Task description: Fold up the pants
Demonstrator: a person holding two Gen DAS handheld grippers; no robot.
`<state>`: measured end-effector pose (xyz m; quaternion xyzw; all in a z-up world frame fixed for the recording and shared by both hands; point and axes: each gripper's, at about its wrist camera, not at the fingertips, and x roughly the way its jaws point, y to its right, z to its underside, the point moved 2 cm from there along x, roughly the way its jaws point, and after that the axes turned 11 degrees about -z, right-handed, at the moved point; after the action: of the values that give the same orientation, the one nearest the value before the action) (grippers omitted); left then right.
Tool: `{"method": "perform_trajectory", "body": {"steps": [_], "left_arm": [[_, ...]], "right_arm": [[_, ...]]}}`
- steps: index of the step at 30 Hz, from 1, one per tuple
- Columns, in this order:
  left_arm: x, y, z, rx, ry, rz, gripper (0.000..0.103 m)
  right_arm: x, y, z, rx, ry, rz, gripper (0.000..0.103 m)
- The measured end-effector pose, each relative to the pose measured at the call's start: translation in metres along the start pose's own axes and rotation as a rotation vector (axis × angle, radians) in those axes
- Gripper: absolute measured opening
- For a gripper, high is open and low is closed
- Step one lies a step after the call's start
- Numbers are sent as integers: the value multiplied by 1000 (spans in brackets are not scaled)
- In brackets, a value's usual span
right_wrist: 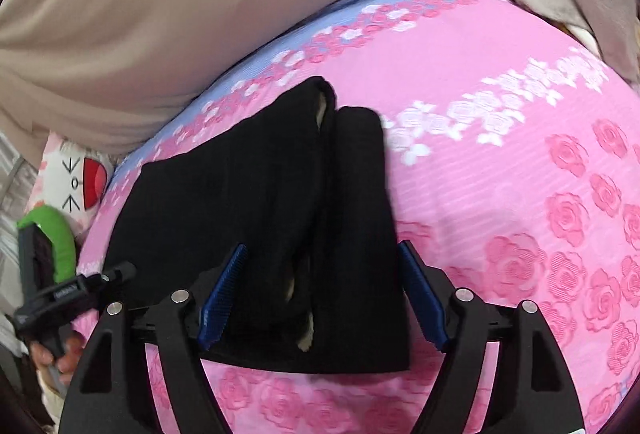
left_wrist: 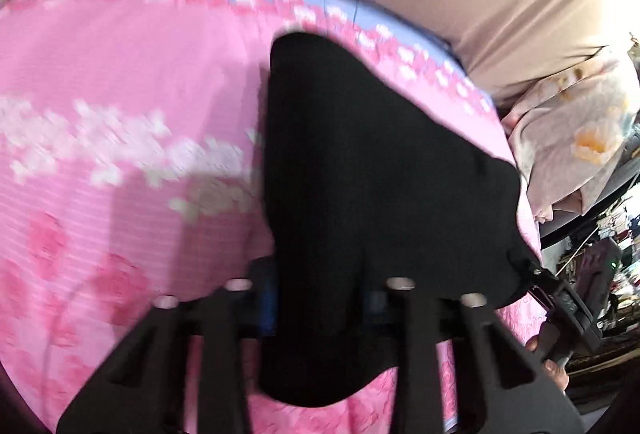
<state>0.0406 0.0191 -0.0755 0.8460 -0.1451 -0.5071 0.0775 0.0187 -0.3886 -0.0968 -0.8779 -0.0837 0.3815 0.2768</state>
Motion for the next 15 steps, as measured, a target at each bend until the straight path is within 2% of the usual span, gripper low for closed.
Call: {"method": "perform_trajectory", "body": {"steps": [3, 6, 7, 9, 11, 12, 13, 14, 15], "left_arm": [[-26, -16, 2, 1, 3, 15, 20], [-21, -41, 11, -18, -31, -41, 22], [-15, -47, 14, -27, -54, -37, 27], [-18, -53, 16, -48, -32, -42, 42], [-38, -50, 14, -17, 59, -168, 61], [-47, -48, 12, 6, 108, -224, 68], [-56, -45, 11, 28, 160, -276, 77], [-66, -40, 10, 51, 207, -313, 83], [-71, -36, 9, 65, 230, -322, 83]], "right_arm": [[7, -22, 4, -65, -17, 18, 75], [20, -31, 15, -94, -60, -9, 82], [22, -32, 17, -96, -65, 6, 82], [10, -38, 15, -88, -7, 45, 82], [-11, -52, 8, -113, 81, 38, 82], [-16, -58, 6, -131, 89, 18, 82], [-16, -65, 5, -151, 73, -8, 82], [-10, -70, 5, -175, 33, -35, 82], [-3, -71, 6, -185, 3, -39, 82]]}}
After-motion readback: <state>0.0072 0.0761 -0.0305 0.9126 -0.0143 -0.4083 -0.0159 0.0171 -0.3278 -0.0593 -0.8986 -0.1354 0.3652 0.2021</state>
